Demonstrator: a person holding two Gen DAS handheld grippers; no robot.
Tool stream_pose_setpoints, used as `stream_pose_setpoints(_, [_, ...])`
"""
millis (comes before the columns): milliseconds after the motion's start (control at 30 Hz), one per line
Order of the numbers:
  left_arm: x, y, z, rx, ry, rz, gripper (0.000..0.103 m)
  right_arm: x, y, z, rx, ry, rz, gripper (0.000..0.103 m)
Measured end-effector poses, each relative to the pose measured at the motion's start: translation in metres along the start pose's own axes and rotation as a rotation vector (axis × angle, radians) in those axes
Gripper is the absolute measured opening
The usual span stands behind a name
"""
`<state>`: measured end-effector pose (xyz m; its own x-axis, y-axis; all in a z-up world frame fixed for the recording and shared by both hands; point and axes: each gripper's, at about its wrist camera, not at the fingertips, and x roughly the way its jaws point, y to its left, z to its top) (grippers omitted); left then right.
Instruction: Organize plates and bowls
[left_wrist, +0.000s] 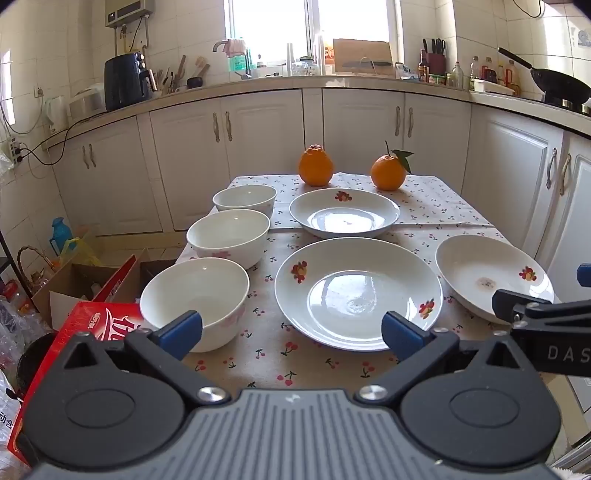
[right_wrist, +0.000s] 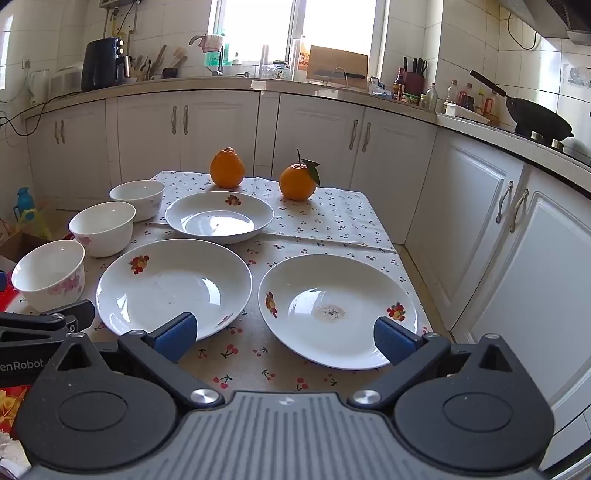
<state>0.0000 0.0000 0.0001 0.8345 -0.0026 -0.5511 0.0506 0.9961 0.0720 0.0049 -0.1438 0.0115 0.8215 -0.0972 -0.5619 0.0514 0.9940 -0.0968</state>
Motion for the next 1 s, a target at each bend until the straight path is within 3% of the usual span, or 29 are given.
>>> stream_pose_setpoints(1000, [-0.0017,-0.0017,0.0002,0.007,-0.007,0.006,0.102,-0.0024,0.0015,0.0013,0.003,-0.003,0.001,0.103])
